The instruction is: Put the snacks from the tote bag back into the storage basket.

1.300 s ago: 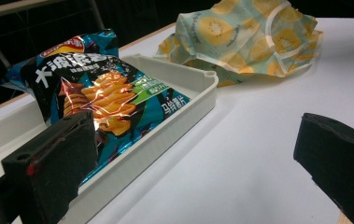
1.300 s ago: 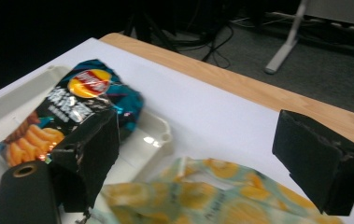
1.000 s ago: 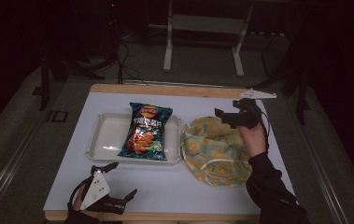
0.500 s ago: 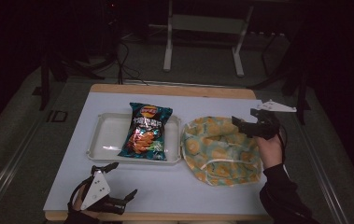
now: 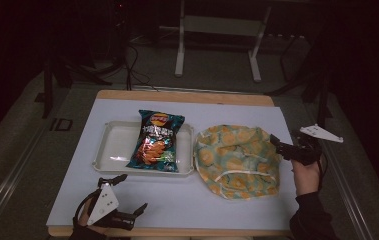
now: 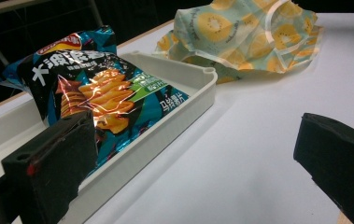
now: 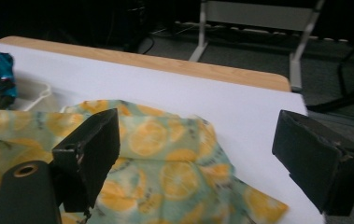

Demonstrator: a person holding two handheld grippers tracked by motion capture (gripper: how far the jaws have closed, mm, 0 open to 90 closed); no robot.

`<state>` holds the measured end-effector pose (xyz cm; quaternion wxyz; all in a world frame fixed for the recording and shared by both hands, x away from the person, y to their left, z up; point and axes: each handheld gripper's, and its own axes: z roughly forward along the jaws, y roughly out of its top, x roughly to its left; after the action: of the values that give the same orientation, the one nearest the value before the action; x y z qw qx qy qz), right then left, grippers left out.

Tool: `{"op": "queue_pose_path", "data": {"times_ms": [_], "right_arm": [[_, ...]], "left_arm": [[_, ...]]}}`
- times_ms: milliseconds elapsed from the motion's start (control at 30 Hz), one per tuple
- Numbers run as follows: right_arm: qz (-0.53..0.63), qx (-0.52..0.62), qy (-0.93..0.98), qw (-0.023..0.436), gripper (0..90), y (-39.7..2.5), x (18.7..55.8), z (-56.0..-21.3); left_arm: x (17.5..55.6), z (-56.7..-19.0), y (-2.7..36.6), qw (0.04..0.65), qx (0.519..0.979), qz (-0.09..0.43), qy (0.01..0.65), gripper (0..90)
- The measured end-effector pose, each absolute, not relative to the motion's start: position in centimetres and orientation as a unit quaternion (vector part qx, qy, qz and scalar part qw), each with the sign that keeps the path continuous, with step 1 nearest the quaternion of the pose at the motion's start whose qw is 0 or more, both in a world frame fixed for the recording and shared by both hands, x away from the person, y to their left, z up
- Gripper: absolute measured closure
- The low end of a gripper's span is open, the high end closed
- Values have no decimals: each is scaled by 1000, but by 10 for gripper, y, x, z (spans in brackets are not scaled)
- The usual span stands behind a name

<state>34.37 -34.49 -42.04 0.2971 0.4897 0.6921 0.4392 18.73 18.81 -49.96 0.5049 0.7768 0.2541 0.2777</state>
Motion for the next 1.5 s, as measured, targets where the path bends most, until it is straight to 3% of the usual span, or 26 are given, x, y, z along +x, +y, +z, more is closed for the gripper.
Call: {"op": "queue_pose_path", "data": {"times_ms": [500, 800, 1100, 1500], "right_arm": [[412, 516, 670, 340, 148, -369, 319, -449], [426, 511, 663, 344, 141, -371, 305, -466], [428, 503, 649, 376, 139, -367, 290, -477], [437, 500, 646, 377, 137, -363, 288, -486]], "left_arm": [[188, -500, 187, 503, 779, 278, 253, 1], [188, -500, 187, 502, 779, 276, 253, 1], [188, -500, 187, 502, 781, 275, 251, 1], [187, -499, 188, 504, 779, 276, 250, 1]]}}
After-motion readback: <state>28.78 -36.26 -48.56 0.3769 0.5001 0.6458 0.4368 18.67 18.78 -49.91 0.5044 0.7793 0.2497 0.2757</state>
